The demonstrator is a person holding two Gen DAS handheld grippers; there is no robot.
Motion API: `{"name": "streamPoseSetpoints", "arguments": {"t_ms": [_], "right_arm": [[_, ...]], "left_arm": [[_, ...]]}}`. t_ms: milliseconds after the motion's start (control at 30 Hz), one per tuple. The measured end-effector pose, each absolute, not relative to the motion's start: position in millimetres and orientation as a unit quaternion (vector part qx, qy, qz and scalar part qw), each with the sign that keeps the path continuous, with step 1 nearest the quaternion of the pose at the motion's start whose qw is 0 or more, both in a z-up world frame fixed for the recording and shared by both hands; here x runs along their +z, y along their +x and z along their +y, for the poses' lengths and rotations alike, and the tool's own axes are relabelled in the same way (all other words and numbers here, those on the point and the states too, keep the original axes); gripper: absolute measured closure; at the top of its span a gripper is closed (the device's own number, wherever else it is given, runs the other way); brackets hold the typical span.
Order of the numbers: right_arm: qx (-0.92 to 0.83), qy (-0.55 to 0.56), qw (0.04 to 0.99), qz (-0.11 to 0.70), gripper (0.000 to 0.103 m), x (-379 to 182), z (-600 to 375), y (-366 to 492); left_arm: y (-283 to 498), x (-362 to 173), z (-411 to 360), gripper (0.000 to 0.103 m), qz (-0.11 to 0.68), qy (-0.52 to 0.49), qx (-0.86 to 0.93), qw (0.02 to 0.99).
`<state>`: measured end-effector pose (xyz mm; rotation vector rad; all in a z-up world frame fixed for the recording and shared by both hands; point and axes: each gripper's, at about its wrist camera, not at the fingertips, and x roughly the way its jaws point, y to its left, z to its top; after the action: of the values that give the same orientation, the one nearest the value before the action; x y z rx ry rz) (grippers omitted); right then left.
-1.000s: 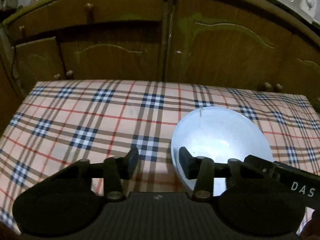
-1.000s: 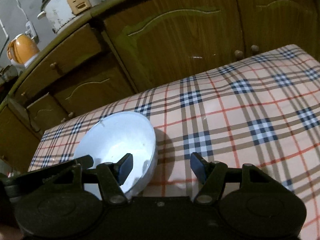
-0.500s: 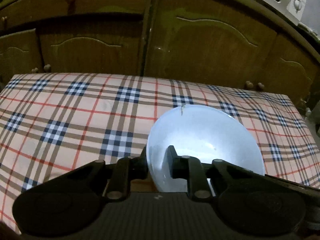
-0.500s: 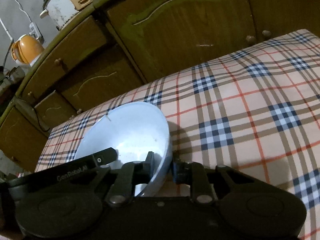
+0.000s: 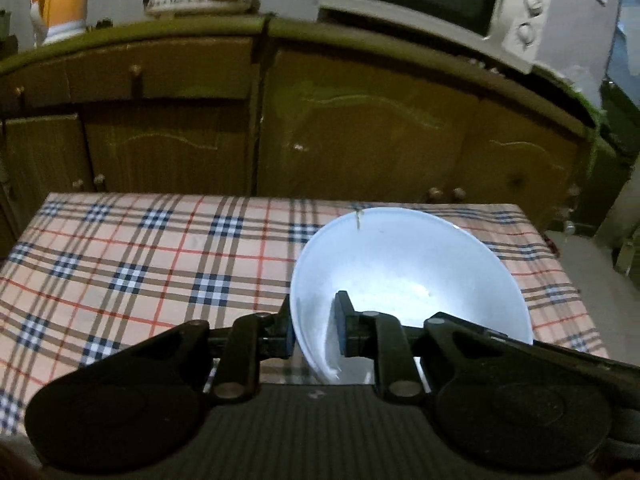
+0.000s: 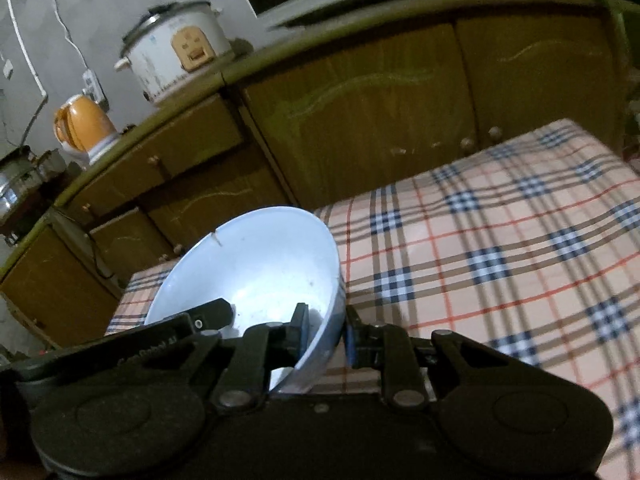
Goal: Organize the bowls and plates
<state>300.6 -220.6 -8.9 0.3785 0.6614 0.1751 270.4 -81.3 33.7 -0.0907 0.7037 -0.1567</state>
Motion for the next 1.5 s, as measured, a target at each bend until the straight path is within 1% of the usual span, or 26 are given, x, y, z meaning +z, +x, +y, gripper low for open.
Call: {"name": "streamPoseSetpoints", "arguments": {"t_ms": [267,600,1067,1500], "right_arm": [[0.076,0.188,0.933,0.297,0.079,31.6,-239.9,235.3],[0.067,0.191,0.941,0.273,0.079,59.7,-257.7,170.4],[0.062,0.189,0.946,0.257,0.079,70.4,-264.7,116.3],[0.060,0.184,0.948,0.253,0.079,74.7,-263.4,96.4]], "left_arm": [[217.4,66.1,-102.1,0.083,0.323,-0.030,-0.084,0.942],[169.9,86.6,-117.6,0.083,0.300,-0.023,-0.096,0.949],[126.0,96.0,-122.3,0.082,0.285,-0.015,-0.103,0.953],[107.5,97.9,-120.9,0.082,0.278,-0.015,-0.103,0.955]]}}
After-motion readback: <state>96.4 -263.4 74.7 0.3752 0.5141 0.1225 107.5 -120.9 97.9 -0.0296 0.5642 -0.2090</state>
